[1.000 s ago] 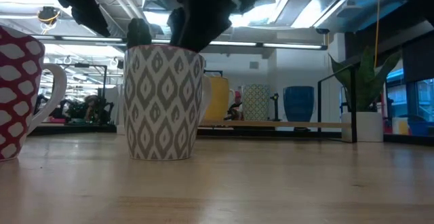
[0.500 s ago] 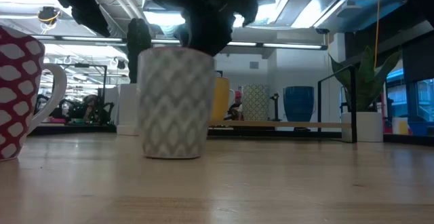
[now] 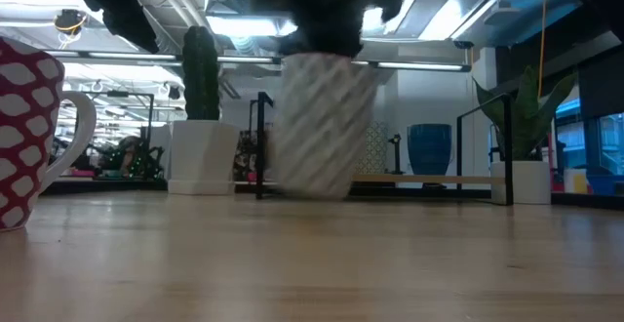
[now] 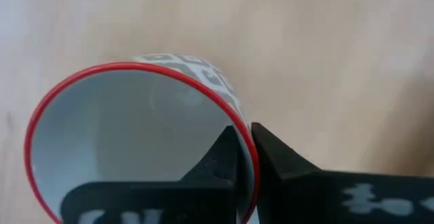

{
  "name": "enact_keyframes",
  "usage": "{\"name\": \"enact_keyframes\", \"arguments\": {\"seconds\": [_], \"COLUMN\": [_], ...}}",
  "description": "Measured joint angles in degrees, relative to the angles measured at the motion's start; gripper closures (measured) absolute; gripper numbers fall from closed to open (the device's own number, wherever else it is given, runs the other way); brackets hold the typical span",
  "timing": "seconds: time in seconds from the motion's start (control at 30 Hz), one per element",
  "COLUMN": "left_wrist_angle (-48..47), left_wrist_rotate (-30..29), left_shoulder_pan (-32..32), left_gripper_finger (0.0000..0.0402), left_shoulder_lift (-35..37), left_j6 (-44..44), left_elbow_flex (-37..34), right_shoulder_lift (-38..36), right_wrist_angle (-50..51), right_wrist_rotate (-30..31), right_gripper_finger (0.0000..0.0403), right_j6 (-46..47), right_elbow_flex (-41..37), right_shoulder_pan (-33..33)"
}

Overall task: Place coffee mugs
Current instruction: Put the white red patterned mug on the shelf

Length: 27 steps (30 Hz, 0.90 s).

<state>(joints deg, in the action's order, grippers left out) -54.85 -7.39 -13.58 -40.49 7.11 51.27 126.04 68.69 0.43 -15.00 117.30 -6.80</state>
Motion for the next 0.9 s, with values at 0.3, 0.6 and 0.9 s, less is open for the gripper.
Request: {"name": "enact_keyframes", "arguments": {"seconds": [0.3, 0.6, 0.9], "left_wrist_angle": [0.00, -0.17, -0.17], "left_wrist_rotate": [-0.01, -0.78, -2.63], "left_shoulder_pan": [0.00, -0.01, -0.02], "left_gripper_finger": [0.0179, 0.0179, 0.0179], "left_shoulder_lift": [-0.02, 0.00, 0.00], "left_j6": [-0.02, 0.11, 0.15], "left_elbow_flex": [0.00, 0.00, 0.01], "right_shoulder_lift": [-1.02, -2.04, -2.13], "right_wrist_angle": [20.47, 20.98, 20.38], "right_wrist_rotate": [7.60, 8.21, 6.27], "right_gripper_finger": [0.0400, 0.0401, 0.0402], "right_j6": [-1.47, -1.51, -3.49], "right_elbow_flex": [11.95, 11.88, 4.99], "right_shoulder_pan": [14.25, 26.16, 31.94]}}
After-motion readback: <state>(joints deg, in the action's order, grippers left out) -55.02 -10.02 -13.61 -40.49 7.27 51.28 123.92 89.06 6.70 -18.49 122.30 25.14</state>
